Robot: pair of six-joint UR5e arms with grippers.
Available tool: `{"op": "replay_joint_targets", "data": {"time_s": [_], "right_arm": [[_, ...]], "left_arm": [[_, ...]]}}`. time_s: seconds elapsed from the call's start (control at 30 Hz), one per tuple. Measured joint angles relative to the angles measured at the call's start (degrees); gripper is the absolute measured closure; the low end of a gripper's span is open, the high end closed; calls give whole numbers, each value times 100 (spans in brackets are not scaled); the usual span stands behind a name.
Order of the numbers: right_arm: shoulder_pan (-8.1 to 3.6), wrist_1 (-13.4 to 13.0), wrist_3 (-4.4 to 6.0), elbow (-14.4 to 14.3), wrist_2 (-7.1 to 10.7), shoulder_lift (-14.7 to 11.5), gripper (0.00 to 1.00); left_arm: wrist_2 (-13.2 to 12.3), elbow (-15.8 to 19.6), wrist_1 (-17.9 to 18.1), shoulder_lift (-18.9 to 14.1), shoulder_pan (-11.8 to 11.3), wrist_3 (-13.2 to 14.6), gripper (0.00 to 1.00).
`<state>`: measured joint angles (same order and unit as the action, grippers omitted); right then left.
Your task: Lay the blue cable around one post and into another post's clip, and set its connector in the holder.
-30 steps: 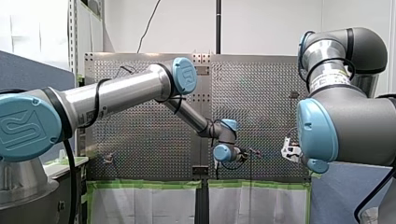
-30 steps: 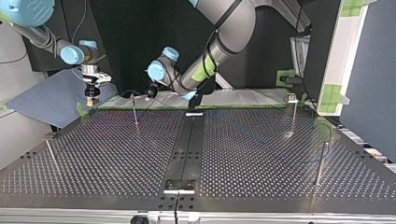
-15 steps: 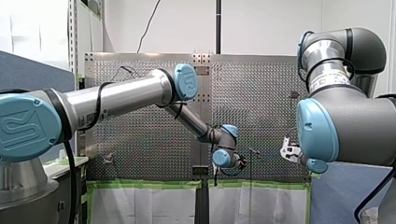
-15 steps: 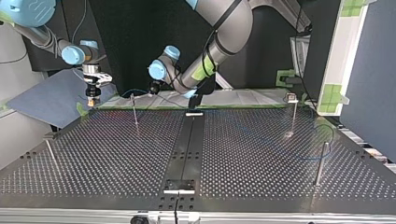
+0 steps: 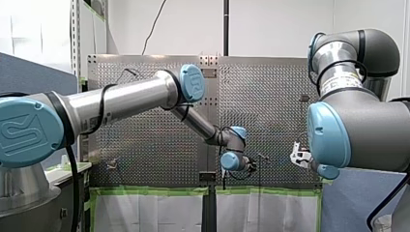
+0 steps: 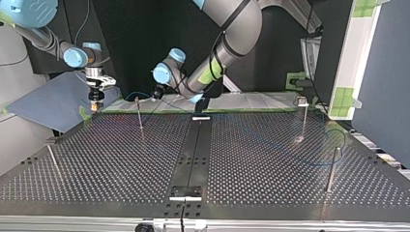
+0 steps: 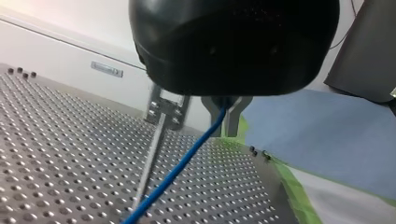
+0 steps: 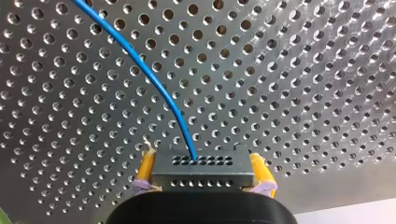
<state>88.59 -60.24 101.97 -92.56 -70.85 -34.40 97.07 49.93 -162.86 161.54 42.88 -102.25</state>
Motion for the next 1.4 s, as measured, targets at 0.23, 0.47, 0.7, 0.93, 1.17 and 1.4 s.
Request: {"op": "replay_joint_targets", "data": {"time_s": [0.23, 0.47, 0.7, 0.93, 1.17, 1.4], "right_arm": [[-10, 10, 8, 9, 0, 4, 100], [-19, 21, 9, 9, 0, 6, 100], [-21, 8, 8, 8, 0, 8, 100], [-21, 27, 12, 45, -10, 13, 100], [-7, 35, 26, 92, -25, 19, 100], [-3, 42, 30, 107, -30, 26, 100]], "left_arm": [[-83, -91, -1, -266, -3, -15, 96], [-111, -46, 37, -299, 1, -86, 96], [-109, 162, 139, -297, -15, -129, 96], [-116, 157, 205, -282, -47, -270, 96], [-130, 79, 158, -101, -69, -346, 96], [-148, -28, 124, -18, -80, -378, 96]]}}
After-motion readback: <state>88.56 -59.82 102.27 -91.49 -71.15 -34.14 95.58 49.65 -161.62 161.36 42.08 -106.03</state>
